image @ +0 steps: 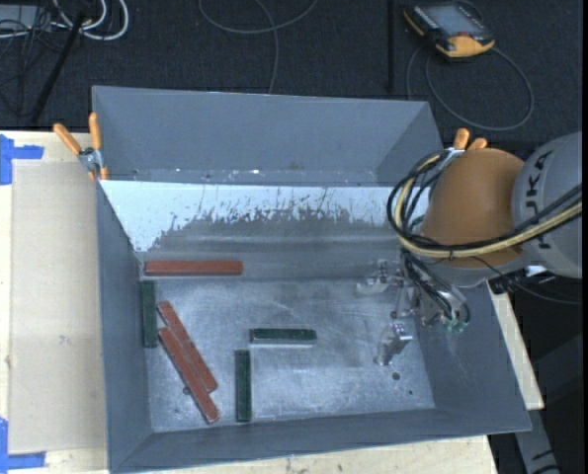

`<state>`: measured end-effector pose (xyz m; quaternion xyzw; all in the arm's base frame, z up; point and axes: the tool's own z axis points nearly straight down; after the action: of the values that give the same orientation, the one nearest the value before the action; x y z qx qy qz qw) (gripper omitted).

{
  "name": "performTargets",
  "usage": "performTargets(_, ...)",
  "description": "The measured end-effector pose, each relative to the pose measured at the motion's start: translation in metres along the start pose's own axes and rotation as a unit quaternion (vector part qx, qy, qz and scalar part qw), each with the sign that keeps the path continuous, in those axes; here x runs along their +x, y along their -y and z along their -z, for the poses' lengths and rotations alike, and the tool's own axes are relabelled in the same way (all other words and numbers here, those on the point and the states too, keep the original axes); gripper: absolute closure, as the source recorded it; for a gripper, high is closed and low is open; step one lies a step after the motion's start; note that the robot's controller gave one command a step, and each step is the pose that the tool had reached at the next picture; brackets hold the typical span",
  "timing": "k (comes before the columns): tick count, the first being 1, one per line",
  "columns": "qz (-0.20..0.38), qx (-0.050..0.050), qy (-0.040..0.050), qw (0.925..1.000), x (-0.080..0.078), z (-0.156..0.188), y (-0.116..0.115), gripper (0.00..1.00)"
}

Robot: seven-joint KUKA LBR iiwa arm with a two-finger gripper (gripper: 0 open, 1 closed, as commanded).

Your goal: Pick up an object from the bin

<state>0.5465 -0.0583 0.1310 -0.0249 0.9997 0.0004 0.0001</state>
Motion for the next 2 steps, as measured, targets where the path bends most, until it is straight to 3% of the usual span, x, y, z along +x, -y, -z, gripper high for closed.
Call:
performTargets(1,0.034,0.0,0.0001,0.9994,-0.017,-0.03,-0.03,0.0)
performTargets(2,0.021,0.001,0.0098,0.9997,-0.029,-0.054,-0.066,1.0)
